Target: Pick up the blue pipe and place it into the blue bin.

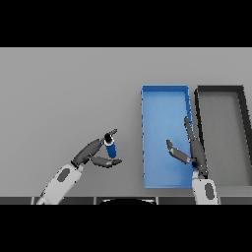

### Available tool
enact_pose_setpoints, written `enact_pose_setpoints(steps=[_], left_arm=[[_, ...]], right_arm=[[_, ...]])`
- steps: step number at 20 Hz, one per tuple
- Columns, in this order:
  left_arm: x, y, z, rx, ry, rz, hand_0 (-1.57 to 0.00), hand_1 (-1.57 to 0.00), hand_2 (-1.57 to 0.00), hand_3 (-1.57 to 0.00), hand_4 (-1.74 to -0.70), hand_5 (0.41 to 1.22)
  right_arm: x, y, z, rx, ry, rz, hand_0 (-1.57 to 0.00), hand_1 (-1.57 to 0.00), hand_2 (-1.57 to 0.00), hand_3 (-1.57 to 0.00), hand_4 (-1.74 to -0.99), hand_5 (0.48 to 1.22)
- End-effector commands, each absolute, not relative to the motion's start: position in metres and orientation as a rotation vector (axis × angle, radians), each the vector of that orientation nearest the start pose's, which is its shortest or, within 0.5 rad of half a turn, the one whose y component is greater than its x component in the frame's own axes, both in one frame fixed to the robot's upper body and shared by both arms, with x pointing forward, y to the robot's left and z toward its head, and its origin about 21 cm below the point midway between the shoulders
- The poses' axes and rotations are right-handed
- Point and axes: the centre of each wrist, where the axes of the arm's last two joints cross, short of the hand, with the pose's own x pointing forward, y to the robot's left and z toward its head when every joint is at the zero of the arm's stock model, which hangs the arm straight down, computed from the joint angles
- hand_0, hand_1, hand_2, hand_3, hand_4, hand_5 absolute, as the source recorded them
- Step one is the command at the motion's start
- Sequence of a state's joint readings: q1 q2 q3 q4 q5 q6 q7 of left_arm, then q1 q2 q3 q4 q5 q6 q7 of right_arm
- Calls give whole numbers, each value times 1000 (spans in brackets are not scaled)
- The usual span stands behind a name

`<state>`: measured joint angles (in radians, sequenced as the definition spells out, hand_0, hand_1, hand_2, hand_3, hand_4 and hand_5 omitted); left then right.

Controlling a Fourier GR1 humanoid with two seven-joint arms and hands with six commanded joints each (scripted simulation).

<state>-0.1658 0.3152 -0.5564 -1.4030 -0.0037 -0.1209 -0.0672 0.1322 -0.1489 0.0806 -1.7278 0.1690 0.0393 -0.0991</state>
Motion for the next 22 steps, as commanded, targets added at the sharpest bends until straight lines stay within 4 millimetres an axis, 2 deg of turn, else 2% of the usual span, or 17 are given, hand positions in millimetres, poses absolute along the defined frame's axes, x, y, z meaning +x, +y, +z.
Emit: enact_pose_setpoints(steps=[1, 5, 7, 8, 9, 11, 12, 14, 17, 19, 22], left_arm=[[251, 172, -26, -247, -1423, -835, 1, 1, 1, 1, -1051, 418], [254, 160, -28, -339, -1456, -793, 1, 1, 1, 1, -1107, 463], [253, 153, -34, -385, -1455, -731, 1, -41, -151, -121, -1186, 550], [253, 152, -34, -412, -1468, -696, -10, -156, -308, -276, -1243, 613], [253, 149, -35, -428, -1468, -666, -125, -319, -485, -535, -1281, 735], [254, 144, -34, -438, -1481, -635, -602, -752, -865, -908, -1439, 910], [255, 141, -32, -446, -1469, -644, -796, -915, -1006, -1030, -1497, 972], [247, 139, -35, -470, -1508, -649, -1075, -1151, -1210, -1194, -1580, 1062], [244, 137, -32, -444, -1523, -675, -1317, -1356, -1386, -1378, -1513, 1139], [243, 133, -31, -447, -1561, -664, -1408, -1434, -1453, -1448, -1492, 1169], [247, 130, -16, -459, -1649, -646, -1488, -1501, -1510, -1508, -1474, 1194]], right_arm=[[214, -251, 15, -172, -1680, 325, 1, 1, 1, 1, -1221, 645], [215, -259, 13, -190, -1670, 325, 1, 1, 1, 1, -1207, 650], [216, -256, 12, -178, -1682, 331, 1, 1, 1, 1, -1213, 655], [214, -256, 10, -164, -1682, 327, 1, 1, 1, 1, -1217, 655], [216, -256, 13, -172, -1677, 328, 1, 1, 1, 1, -1220, 656], [217, -256, 14, -175, -1676, 327, 1, 1, 1, 1, -1219, 657], [217, -255, 10, -170, -1672, 319, 1, 1, 1, 1, -1224, 658], [217, -254, 10, -152, -1678, 316, 1, 1, 1, 1, -1233, 660], [219, -252, 12, -152, -1672, 323, 1, 1, 1, 1, -1222, 646], [223, -252, 13, -155, -1663, 316, 1, 1, 1, 1, -1220, 635], [221, -254, 12, -142, -1668, 303, 1, 1, 1, 1, -1225, 630]])
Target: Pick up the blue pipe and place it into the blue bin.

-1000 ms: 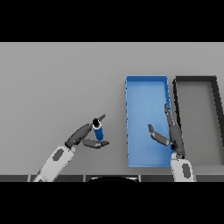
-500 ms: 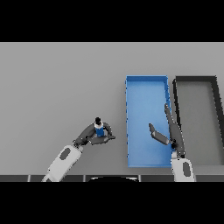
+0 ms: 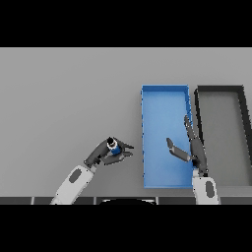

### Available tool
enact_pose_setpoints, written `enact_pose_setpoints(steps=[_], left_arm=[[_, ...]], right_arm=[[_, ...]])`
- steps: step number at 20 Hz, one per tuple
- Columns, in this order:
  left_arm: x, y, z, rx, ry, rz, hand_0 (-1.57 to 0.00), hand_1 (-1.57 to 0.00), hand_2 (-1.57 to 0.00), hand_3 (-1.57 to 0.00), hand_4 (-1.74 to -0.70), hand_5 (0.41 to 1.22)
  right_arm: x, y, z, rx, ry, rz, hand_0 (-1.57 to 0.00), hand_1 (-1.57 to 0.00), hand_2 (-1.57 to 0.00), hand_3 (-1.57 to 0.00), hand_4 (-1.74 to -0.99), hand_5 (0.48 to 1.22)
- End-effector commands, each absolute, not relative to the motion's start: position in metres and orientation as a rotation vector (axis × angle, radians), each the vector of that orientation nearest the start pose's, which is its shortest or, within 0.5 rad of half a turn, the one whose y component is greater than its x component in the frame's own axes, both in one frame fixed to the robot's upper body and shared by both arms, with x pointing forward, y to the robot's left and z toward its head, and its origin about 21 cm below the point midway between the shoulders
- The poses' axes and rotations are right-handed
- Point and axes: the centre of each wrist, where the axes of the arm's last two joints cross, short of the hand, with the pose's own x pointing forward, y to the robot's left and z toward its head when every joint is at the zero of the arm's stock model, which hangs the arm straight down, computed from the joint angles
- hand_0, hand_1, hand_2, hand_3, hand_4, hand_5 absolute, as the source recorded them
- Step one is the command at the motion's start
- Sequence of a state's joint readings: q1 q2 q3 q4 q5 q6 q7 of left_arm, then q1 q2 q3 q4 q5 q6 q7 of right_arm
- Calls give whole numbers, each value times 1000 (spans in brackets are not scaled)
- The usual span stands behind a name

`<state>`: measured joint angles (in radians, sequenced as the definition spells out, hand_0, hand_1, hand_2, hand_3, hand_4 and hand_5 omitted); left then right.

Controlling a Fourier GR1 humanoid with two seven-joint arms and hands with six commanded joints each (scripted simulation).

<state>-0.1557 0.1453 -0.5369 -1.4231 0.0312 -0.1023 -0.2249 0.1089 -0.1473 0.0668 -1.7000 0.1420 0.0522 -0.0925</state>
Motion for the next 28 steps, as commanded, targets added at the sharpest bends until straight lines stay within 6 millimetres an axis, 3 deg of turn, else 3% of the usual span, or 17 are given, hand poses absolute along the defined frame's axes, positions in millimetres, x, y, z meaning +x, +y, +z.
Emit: enact_pose_setpoints(steps=[1, 9, 13, 17, 19, 22, 24, 28], left_arm=[[249, 127, -9, -485, -1678, -638, -1504, -1515, -1522, -1520, -1471, 1200], [258, 104, 46, -573, -1754, -700, -1560, -1562, -1563, -1563, -1466, 1217], [255, 98, 51, -566, -1726, -727, -1566, -1567, -1568, -1568, -1467, 1220], [255, 99, 50, -574, -1730, -731, -1569, -1569, -1570, -1570, -1466, 1220], [255, 100, 47, -556, -1728, -738, -1570, -1570, -1570, -1570, -1466, 1220], [252, 97, 46, -571, -1722, -752, -1570, -1570, -1571, -1571, -1467, 1220], [255, 99, 46, -567, -1726, -745, -1571, -1571, -1571, -1571, -1467, 1221], [253, 98, 49, -590, -1735, -748, -1571, -1571, -1571, -1571, -1467, 1221]], right_arm=[[222, -249, 12, -141, -1664, 310, 1, 1, 1, 1, -1229, 633], [223, -255, 13, -191, -1666, 339, 1, 1, 1, 1, -1170, 644], [220, -259, 13, -200, -1675, 339, 1, 1, 1, 1, -1151, 643], [188, -250, 11, -297, -1682, 281, 1, 1, 1, 1, -1138, 643], [167, -245, 12, -376, -1668, 230, 1, 1, 1, 1, -1188, 643], [158, -239, 17, -412, -1673, 201, 1, 1, -20, 1, -1187, 642], [159, -240, 34, -232, -1778, 155, 1, -12, -67, 0, -1198, 641], [165, -242, 72, 63, -1746, 277, 1, -23, -118, -1, -1224, 600]])
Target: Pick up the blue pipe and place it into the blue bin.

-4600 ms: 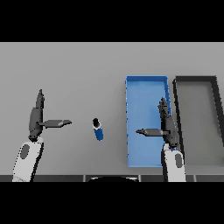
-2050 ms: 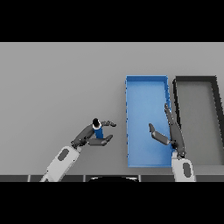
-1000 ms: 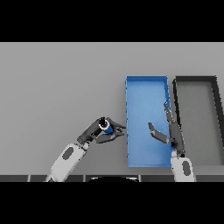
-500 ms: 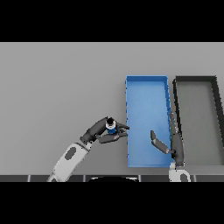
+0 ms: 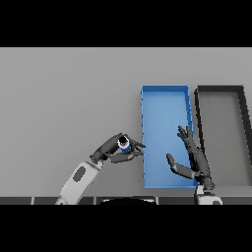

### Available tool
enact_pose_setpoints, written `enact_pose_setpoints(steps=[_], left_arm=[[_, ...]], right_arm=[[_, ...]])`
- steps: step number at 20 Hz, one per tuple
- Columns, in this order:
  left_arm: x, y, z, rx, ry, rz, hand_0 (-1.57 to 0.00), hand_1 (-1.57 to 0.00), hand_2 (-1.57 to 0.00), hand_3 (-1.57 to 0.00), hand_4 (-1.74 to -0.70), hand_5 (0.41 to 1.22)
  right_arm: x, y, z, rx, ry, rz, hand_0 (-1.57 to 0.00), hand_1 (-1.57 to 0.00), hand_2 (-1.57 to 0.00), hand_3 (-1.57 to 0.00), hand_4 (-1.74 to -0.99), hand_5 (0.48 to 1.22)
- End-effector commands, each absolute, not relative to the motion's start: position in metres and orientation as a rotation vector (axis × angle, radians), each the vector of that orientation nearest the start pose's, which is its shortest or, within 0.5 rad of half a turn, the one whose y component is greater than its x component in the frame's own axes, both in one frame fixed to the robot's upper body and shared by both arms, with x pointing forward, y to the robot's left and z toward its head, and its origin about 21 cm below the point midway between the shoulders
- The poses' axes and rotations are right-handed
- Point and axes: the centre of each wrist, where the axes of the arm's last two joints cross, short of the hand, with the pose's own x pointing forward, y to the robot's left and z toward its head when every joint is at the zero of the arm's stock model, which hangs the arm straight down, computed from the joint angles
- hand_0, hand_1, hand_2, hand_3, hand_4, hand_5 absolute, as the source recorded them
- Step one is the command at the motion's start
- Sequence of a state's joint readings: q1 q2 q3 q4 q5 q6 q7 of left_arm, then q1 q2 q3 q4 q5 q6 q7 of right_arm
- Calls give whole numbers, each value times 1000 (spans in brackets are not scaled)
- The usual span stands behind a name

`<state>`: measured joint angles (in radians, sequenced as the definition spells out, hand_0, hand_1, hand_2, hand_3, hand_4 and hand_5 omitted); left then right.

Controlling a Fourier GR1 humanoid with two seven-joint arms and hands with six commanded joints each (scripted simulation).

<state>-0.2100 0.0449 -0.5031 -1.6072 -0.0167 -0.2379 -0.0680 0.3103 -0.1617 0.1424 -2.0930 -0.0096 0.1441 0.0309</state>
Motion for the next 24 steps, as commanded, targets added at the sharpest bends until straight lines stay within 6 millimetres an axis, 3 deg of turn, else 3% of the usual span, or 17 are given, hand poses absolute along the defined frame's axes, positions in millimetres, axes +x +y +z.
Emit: enact_pose_setpoints(steps=[1, 5, 11, 18, 24], left_arm=[[253, 99, 48, -585, -1733, -752, -1571, -1571, -1571, -1571, -1467, 1221], [256, 100, 50, -567, -1717, -770, -1571, -1571, -1571, -1571, -1467, 1221], [262, 97, 53, -565, -1720, -769, -1571, -1571, -1571, -1571, -1467, 1221], [264, 100, 51, -615, -1712, -765, -1571, -1571, -1571, -1571, -1467, 1221], [262, 101, 52, -569, -1705, -783, -1571, -1571, -1571, -1571, -1467, 1221]], right_arm=[[171, -244, 83, 104, -1723, 325, 1, -18, -117, 0, -1228, 588], [198, -225, 114, 211, -1672, 509, 1, -7, -99, 0, -1261, 560], [218, -188, 148, 303, -1698, 760, 1, -1, -42, 1, -1302, 559], [233, -142, 177, 413, -1717, 930, -3, -10, -59, 1, -1232, 545], [253, -123, 187, 413, -1662, 1023, -34, -55, -110, -7, -1192, 507]])
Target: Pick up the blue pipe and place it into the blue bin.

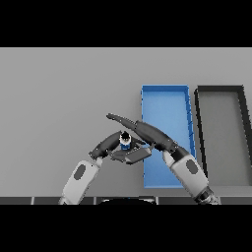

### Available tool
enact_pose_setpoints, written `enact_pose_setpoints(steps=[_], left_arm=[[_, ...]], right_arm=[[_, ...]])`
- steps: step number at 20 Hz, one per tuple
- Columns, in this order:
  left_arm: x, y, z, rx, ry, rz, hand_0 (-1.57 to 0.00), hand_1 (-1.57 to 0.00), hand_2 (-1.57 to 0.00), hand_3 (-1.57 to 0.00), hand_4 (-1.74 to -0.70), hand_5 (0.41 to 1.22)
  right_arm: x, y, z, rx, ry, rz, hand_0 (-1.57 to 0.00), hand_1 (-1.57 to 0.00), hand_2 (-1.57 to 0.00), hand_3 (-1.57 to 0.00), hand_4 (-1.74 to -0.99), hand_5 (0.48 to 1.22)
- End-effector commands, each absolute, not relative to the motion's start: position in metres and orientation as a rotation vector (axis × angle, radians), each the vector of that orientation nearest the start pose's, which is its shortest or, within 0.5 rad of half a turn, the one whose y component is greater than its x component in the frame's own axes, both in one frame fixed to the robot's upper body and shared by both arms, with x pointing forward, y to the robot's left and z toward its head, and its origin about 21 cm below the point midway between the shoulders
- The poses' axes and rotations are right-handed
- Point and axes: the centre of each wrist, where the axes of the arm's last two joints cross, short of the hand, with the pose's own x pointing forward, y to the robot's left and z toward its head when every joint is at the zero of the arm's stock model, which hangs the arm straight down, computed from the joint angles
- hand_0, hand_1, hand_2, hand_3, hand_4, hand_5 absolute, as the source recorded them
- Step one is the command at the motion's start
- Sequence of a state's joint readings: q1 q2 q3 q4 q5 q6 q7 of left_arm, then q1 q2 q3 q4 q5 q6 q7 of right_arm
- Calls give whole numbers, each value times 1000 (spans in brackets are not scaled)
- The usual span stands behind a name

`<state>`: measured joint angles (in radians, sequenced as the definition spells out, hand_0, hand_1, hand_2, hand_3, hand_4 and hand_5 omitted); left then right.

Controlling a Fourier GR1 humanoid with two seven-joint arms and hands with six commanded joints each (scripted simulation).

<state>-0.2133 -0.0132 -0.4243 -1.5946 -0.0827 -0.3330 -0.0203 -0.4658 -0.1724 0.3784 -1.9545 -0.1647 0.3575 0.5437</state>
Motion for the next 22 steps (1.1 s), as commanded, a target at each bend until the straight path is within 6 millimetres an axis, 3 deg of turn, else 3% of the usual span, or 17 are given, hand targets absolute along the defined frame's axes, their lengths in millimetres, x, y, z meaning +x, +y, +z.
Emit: enact_pose_setpoints(steps=[1, 3, 6, 9, 10, 12, 15, 18, 22], left_arm=[[262, 100, 52, -555, -1684, -789, -1571, -1571, -1571, -1571, -1465, 1221], [262, 103, 48, -572, -1690, -782, -1571, -1571, -1571, -1571, -1517, 1221], [262, 102, 52, -538, -1639, -797, -1571, -1571, -1571, -1571, -1622, 1221], [262, 102, 48, -599, -1663, -758, -1571, -1571, -1571, -1523, -1677, 1221], [263, 100, 50, -635, -1674, -740, -1571, -1571, -1571, -1532, -1690, 1221], [264, 98, 51, -651, -1667, -731, -1571, -1571, -1571, -1490, -1707, 1221], [263, 97, 49, -659, -1681, -731, -1571, -1571, -1571, -1437, -1722, 1221], [263, 102, 51, -633, -1684, -744, -1571, -1571, -1571, -1428, -1730, 1221], [260, 106, 53, -573, -1733, -752, -1571, -1571, -1571, -1454, -1724, 1221]], right_arm=[[257, -119, 189, 413, -1648, 1038, -69, -108, -166, -44, -1204, 497], [261, -114, 191, 426, -1642, 1070, -323, -362, -377, -242, -1278, 485], [267, -105, 187, 446, -1645, 1074, -876, -877, -910, -762, -1467, 518], [261, -98, 183, 519, -1647, 1039, -1215, -1215, -1233, -1021, -1581, 650], [262, -96, 181, 545, -1659, 1021, -1286, -1287, -1300, -1102, -1606, 765], [262, -95, 179, 551, -1659, 1025, -1389, -1389, -1398, -1250, -1648, 929], [259, -97, 179, 542, -1670, 1047, -1478, -1478, -1482, -1400, -1692, 1071], [256, -96, 174, 580, -1699, 1026, -1523, -1523, -1526, -1484, -1716, 1144], [255, -90, 176, 567, -1739, 991, -1551, -1551, -1552, -1535, -1731, 1190]])
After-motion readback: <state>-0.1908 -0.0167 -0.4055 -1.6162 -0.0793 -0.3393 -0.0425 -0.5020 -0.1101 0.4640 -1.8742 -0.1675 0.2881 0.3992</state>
